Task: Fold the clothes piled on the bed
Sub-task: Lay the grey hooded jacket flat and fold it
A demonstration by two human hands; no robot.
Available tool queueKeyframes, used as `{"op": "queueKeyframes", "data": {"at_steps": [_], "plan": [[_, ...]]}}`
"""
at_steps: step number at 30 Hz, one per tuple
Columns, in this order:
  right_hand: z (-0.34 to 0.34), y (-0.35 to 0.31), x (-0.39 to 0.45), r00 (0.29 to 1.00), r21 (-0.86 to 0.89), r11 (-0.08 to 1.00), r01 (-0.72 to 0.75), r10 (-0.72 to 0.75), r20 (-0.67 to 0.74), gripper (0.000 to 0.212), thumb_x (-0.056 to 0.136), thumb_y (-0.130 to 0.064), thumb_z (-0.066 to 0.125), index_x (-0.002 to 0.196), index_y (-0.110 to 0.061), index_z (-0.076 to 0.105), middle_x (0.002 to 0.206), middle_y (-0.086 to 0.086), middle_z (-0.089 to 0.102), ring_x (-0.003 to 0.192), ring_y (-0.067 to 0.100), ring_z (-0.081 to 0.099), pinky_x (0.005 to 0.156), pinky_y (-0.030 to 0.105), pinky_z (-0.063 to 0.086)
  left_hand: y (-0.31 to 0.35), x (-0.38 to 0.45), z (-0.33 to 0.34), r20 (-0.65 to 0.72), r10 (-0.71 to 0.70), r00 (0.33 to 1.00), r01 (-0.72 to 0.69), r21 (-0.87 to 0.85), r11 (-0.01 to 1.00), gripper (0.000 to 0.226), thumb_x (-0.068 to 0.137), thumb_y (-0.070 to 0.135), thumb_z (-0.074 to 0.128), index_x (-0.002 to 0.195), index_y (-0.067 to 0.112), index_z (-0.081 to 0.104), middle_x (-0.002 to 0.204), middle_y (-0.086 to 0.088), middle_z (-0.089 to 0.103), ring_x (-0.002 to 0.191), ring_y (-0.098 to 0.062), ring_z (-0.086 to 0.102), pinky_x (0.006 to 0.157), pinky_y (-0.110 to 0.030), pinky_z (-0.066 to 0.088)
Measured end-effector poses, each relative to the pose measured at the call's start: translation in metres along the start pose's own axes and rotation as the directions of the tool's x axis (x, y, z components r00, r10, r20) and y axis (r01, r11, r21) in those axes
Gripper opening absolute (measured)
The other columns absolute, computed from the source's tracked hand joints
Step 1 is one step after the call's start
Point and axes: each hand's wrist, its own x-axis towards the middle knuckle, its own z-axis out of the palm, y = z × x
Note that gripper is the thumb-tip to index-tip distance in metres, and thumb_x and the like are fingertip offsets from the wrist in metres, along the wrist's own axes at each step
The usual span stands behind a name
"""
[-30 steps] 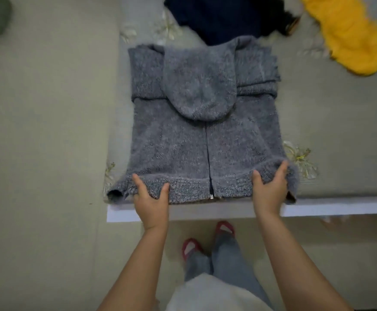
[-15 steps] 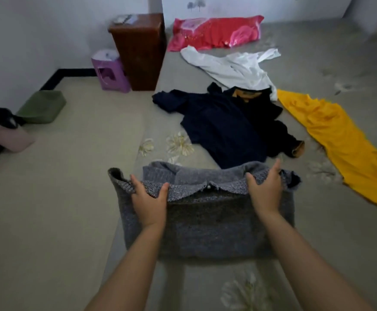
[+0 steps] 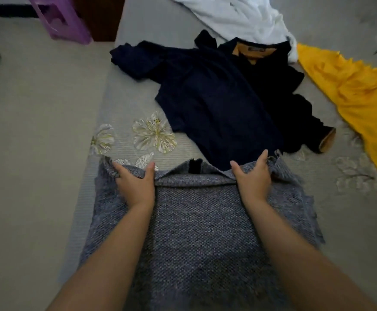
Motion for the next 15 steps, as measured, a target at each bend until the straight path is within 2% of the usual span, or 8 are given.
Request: {"op": "queueKeyframes", "data": {"at_steps": [3, 5, 7, 8, 9, 10, 12, 15], "plan": [[0.017, 0.001, 0.017, 0.999, -0.058, 0.997, -0.044, 0.045, 0.009, 0.085, 0.089, -0.05, 0.048, 0.148, -0.014, -0.001, 0.148, 0.014, 0.03, 0.13, 0.03, 0.037, 0.094, 0.038, 0.039, -0.003, 0.022, 0.019, -0.028, -0.09, 0.996, 0.091, 0.033, 0.995, 0.084, 0.088, 0.048, 0.05, 0.148, 0.014, 0.002, 0.146, -0.024, 0.023, 0.129, -0.035, 0.035, 0.1, -0.04, 0.032], [0.021, 0.003, 0.021, 0.999, 0.003, 0.999, -0.034, 0.034, -0.022, 0.077, 0.092, -0.049, 0.041, 0.148, -0.017, -0.001, 0.146, 0.015, 0.03, 0.125, 0.03, 0.041, 0.093, 0.038, 0.038, -0.003, 0.029, 0.024, -0.062, -0.098, 0.993, 0.096, -0.047, 0.994, 0.075, 0.092, 0.047, 0.043, 0.148, 0.019, 0.002, 0.145, -0.023, 0.026, 0.124, -0.032, 0.041, 0.096, -0.034, 0.035], [0.018, 0.008, 0.017, 0.993, 0.035, 0.994, 0.105, -0.104, -0.053, 0.072, 0.092, -0.047, 0.039, 0.148, -0.016, 0.004, 0.142, 0.013, 0.033, 0.125, 0.027, 0.038, 0.099, 0.037, 0.033, -0.006, 0.024, 0.022, -0.052, 0.02, 0.998, -0.024, -0.089, 0.996, 0.069, 0.095, 0.041, 0.04, 0.148, 0.02, 0.001, 0.146, -0.021, 0.024, 0.119, -0.025, 0.045, 0.087, -0.021, 0.033], [0.015, 0.011, 0.013, 0.98, -0.004, 0.98, 0.197, -0.197, -0.043, 0.073, 0.09, -0.048, 0.038, 0.148, -0.015, 0.009, 0.142, 0.012, 0.033, 0.128, 0.026, 0.034, 0.103, 0.039, 0.028, -0.01, 0.019, 0.019, -0.022, 0.121, 0.992, -0.122, -0.073, 0.99, 0.069, 0.096, 0.04, 0.04, 0.148, 0.02, 0.0, 0.149, -0.019, 0.02, 0.122, -0.023, 0.041, 0.091, -0.019, 0.031], [0.011, 0.013, 0.008, 0.959, -0.076, 0.957, 0.281, -0.282, -0.003, 0.075, 0.086, -0.052, 0.034, 0.147, -0.015, 0.013, 0.146, 0.011, 0.03, 0.134, 0.026, 0.028, 0.107, 0.041, 0.023, -0.015, 0.014, 0.017, 0.02, 0.234, 0.972, -0.233, -0.033, 0.972, 0.07, 0.094, 0.042, 0.039, 0.147, 0.019, -0.001, 0.152, -0.017, 0.013, 0.131, -0.024, 0.032, 0.1, -0.024, 0.027], [0.007, 0.016, 0.002, 0.932, -0.161, 0.918, 0.362, -0.359, 0.052, 0.076, 0.082, -0.056, 0.028, 0.146, -0.017, 0.018, 0.15, 0.01, 0.023, 0.138, 0.027, 0.019, 0.11, 0.045, 0.017, -0.02, 0.009, 0.015, 0.073, 0.333, 0.94, -0.337, 0.042, 0.941, 0.072, 0.091, 0.047, 0.035, 0.147, 0.02, 0.0, 0.154, -0.013, 0.007, 0.139, -0.025, 0.018, 0.109, -0.031, 0.016], [-0.002, 0.02, -0.01, 0.878, -0.308, 0.823, 0.478, -0.433, 0.207, 0.078, 0.077, -0.061, 0.015, 0.145, -0.024, 0.024, 0.155, 0.006, 0.008, 0.142, 0.026, 0.0, 0.111, 0.048, 0.004, -0.025, 0.001, 0.009, 0.23, 0.441, 0.867, -0.494, 0.287, 0.821, 0.074, 0.083, 0.058, 0.022, 0.147, 0.023, 0.006, 0.155, -0.008, 0.001, 0.142, -0.025, -0.002, 0.112, -0.041, -0.001], [-0.015, 0.03, -0.022, 0.846, -0.52, 0.683, 0.512, -0.296, 0.444, 0.087, 0.066, -0.068, -0.008, 0.145, -0.037, 0.011, 0.155, -0.005, -0.01, 0.139, 0.018, -0.02, 0.11, 0.048, -0.012, -0.034, -0.005, -0.002, 0.507, 0.377, 0.775, -0.629, 0.565, 0.533, 0.085, 0.07, 0.069, -0.005, 0.146, 0.034, 0.011, 0.156, -0.004, -0.007, 0.141, -0.024, -0.017, 0.11, -0.045, -0.01]]}}
